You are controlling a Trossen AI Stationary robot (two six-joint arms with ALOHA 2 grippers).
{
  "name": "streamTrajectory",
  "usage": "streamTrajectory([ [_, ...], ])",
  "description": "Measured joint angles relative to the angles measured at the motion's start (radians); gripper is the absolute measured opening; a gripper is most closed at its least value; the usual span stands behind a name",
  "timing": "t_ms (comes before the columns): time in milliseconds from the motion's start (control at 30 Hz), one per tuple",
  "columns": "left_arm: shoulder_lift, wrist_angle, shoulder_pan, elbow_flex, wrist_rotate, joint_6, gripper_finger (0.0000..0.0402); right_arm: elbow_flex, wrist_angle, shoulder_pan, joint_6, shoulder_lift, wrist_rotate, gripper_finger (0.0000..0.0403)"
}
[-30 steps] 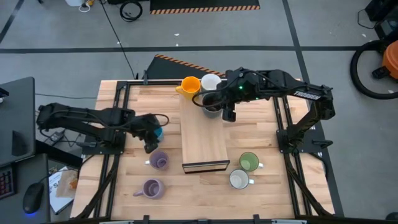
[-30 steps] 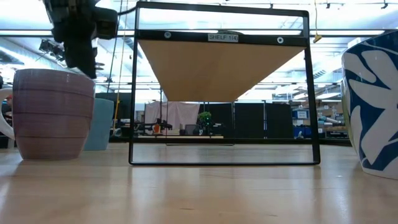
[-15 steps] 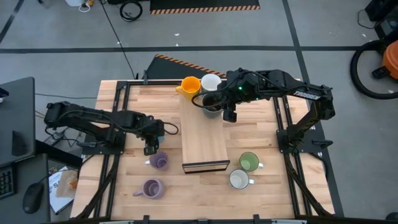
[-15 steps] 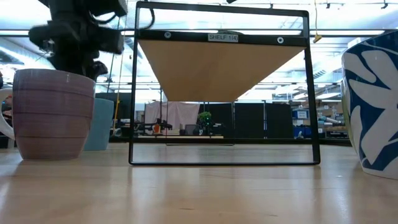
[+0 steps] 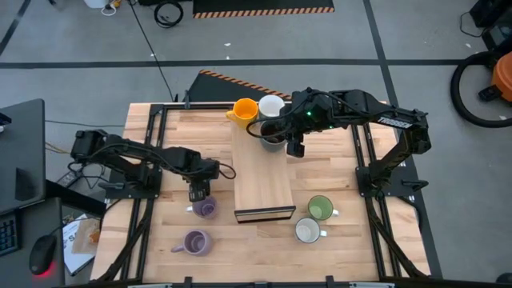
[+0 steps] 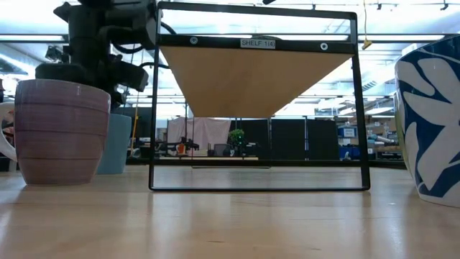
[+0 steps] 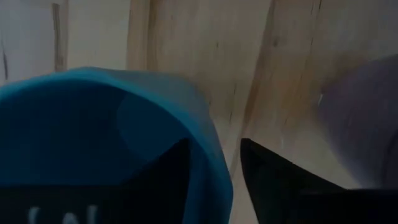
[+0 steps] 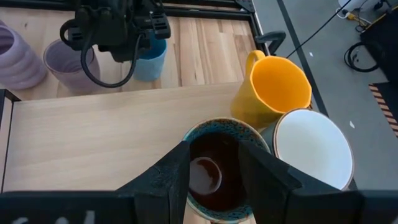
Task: Place coffee mugs
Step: Put the blue mug on the shelf
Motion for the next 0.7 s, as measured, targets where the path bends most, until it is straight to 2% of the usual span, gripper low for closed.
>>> streamTrajectory([
  [233, -0.018, -0.032, 0.002, 0.034, 0.011, -0.014, 0.0033, 0.0, 0.0, 0.0, 0.006, 0.0, 0.0, 0.0145],
  [267, -0.018, -0.041, 0.003, 0.05, 0.017, -0.001, 0.0027, 0.0, 0.0, 0.0, 0.006, 0.0, 0.0, 0.0145],
  [467, -0.027, -0.138, 0.051, 0.179, 0.014, 0.064, 0.0027, -0.001, -0.015, 0.0, 0.006, 0.0, 0.0, 0.0145],
  [700, -0.028, -0.328, 0.15, 0.434, 0.029, 0.137, 0.0027, -0.001, -0.066, 0.0, 0.019, -0.037, 0.055, 0.0145],
])
